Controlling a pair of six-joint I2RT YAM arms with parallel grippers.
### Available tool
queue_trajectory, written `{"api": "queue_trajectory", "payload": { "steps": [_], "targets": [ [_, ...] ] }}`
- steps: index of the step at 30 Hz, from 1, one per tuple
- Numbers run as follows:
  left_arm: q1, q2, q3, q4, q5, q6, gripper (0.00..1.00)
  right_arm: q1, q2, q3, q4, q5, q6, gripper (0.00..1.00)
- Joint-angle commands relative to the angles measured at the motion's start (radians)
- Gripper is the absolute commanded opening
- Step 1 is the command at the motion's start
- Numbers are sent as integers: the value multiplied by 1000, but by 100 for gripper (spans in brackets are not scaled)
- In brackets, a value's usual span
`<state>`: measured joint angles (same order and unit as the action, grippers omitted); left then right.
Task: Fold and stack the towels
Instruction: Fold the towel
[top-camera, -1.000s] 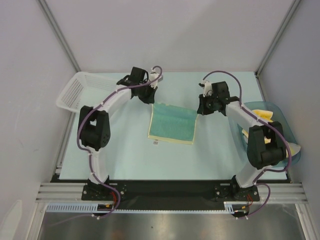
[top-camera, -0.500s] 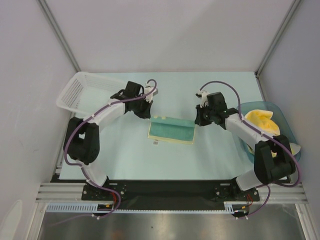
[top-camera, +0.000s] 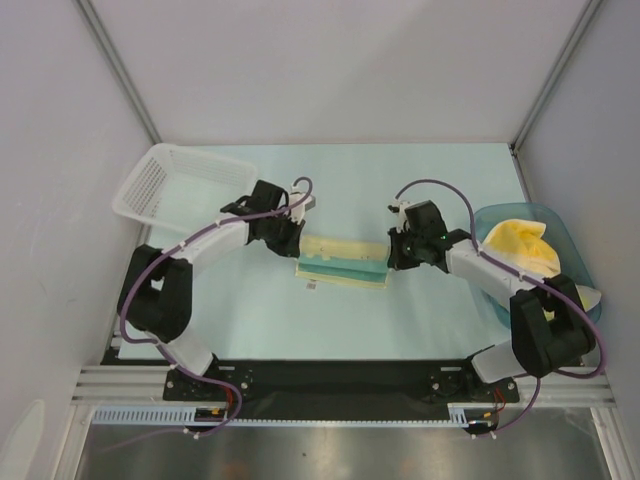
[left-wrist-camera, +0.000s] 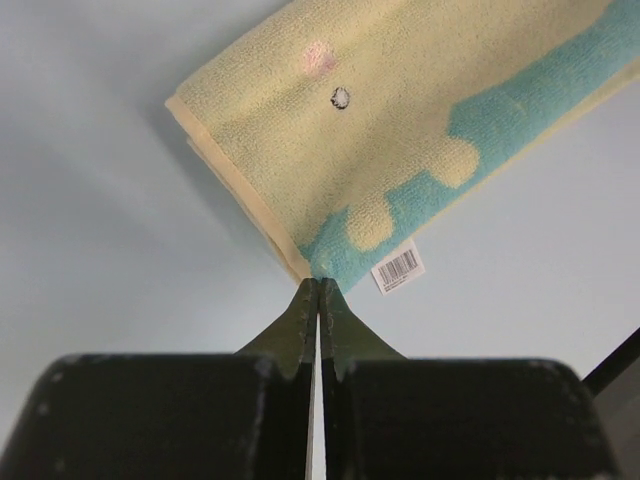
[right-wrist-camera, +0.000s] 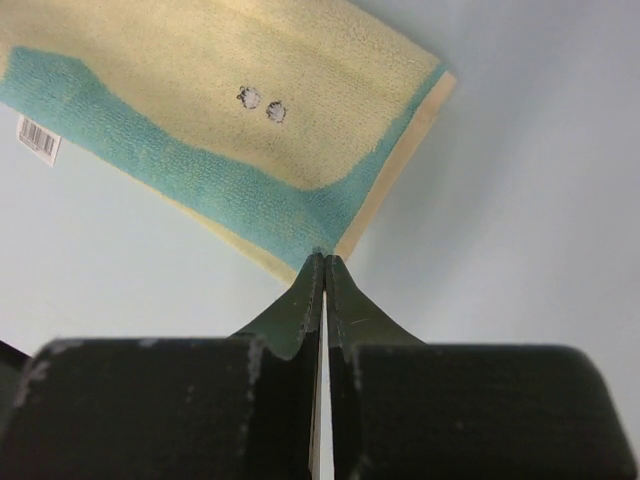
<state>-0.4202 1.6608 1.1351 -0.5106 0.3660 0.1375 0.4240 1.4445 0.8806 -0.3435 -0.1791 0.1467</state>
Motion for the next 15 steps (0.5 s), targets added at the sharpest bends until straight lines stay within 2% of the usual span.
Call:
{"api": "queue_trajectory", "payload": {
  "steps": [1,15],
  "targets": [
    [-17,-47,-18,6,-2,-27,0,25,-52,-14,-15,29,30,0],
    [-31,-62,-94,3,-42,-58,0,42,-50,-66,-35,38,99,0]
  ]
}}
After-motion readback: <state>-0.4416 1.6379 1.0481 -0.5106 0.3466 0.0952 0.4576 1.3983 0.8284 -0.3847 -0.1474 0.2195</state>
